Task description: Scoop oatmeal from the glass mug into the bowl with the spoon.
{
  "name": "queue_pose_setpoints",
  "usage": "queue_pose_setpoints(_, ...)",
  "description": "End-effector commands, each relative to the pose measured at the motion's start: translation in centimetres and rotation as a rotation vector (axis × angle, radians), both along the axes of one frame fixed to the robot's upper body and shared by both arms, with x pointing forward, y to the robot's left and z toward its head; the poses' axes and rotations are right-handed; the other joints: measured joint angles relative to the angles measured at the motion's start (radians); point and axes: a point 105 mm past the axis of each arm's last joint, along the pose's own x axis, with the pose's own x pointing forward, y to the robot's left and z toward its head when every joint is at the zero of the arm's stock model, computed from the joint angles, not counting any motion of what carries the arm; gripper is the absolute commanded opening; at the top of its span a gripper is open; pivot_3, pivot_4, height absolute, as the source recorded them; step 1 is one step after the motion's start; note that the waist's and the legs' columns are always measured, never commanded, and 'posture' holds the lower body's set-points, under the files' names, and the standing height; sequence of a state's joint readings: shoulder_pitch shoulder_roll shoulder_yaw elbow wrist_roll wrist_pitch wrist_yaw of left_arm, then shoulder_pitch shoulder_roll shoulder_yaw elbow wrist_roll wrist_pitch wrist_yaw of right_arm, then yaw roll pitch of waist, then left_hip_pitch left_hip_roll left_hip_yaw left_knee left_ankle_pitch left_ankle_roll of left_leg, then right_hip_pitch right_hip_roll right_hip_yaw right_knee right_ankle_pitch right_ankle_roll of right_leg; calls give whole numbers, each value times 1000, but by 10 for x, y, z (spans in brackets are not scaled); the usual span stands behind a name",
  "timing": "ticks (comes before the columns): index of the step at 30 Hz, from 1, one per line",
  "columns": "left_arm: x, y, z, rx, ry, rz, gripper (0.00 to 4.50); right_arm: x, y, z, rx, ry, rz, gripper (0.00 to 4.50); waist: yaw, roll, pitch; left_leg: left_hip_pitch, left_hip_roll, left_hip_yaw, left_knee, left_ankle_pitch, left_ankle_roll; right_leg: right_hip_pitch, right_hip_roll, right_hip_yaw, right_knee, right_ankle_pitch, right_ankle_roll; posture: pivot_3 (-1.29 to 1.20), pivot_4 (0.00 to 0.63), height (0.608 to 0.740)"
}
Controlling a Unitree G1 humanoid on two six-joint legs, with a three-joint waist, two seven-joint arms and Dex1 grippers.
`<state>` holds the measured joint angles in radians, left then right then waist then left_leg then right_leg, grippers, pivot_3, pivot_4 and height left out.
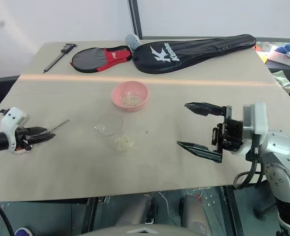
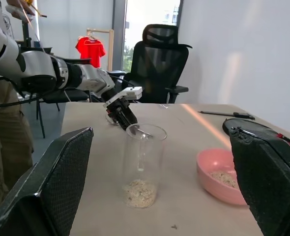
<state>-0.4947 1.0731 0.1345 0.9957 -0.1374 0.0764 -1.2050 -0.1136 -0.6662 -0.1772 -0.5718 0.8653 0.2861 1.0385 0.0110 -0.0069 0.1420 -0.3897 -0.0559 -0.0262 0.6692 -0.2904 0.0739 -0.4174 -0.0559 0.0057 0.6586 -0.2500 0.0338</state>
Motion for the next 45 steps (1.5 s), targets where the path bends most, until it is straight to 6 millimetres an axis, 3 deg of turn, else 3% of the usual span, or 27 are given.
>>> queue_pose_setpoints(1,-14,7,-14,17,87,2,545,-6,-2,9,-4,-40,-15,4500,-1,0,0,1,0,0,0,0,1,0,0,0,0,0,0,0,150,740)
queue_pose_setpoints(2,-16,8,-15,21,81,1,22,-5,-2,8,-6,-29,-23,4500,-1,0,0,1,0,1,0,0,1,0,0,1,1,0,0,0,150,740)
queue_pose_setpoints(8,-6,1,10,-32,-99,-30,22,8,-4,10,23,-20,-113,4500,-10,0,0,2,0,1,0,-1,1,0,0,1,1,0,0,0,150,740)
queue_pose_setpoints(13,13,-40,92,-137,-488,-139,22,39,-4,25,-12,-91,-330,4500,-6,-3,1,-4,1,0,4,0,0,-3,0,0,2,0,0,0,150,740)
queue_pose_setpoints(17,27,-75,138,-154,-701,-194,22,63,5,43,-48,-2,-373,4500,2,-3,2,-9,0,-1,7,2,-4,-6,0,-2,3,0,0,0,150,740)
queue_pose_setpoints(21,45,-111,177,-141,-868,-281,22,99,23,81,54,4,-443,4500,-1,-4,2,-9,-1,-2,9,3,-4,-6,0,-3,4,0,0,0,150,740)
queue_pose_setpoints(23,55,-137,192,-91,-949,-357,22,116,43,99,141,87,-425,4500,-7,-4,2,-9,-1,-2,9,3,-5,-6,1,-2,4,0,0,0,150,740)
queue_pose_setpoints(27,62,-181,204,-76,-1031,-497,22,124,80,120,244,231,-308,4500,-21,-4,2,-11,-2,-2,10,4,-6,-9,2,-3,5,0,0,0,150,740)
queue_pose_setpoints(32,64,-216,205,-123,-1074,-609,22,124,110,125,248,276,-241,4500,-41,-3,2,-16,-4,-2,10,4,-6,-14,1,-7,5,0,0,0,150,740)
queue_pose_setpoints(38,59,-232,203,-168,-1079,-668,0,125,123,121,239,297,-225,2524,-57,-3,2,-23,-4,-7,19,6,-8,-19,1,-11,12,0,1,0,150,740)
queue_pose_setpoints(45,49,-248,206,-200,-1087,-737,0,128,138,121,239,317,-209,2524,-57,-3,2,-24,-4,-7,19,7,-11,-23,1,-9,20,0,0,0,150,740)
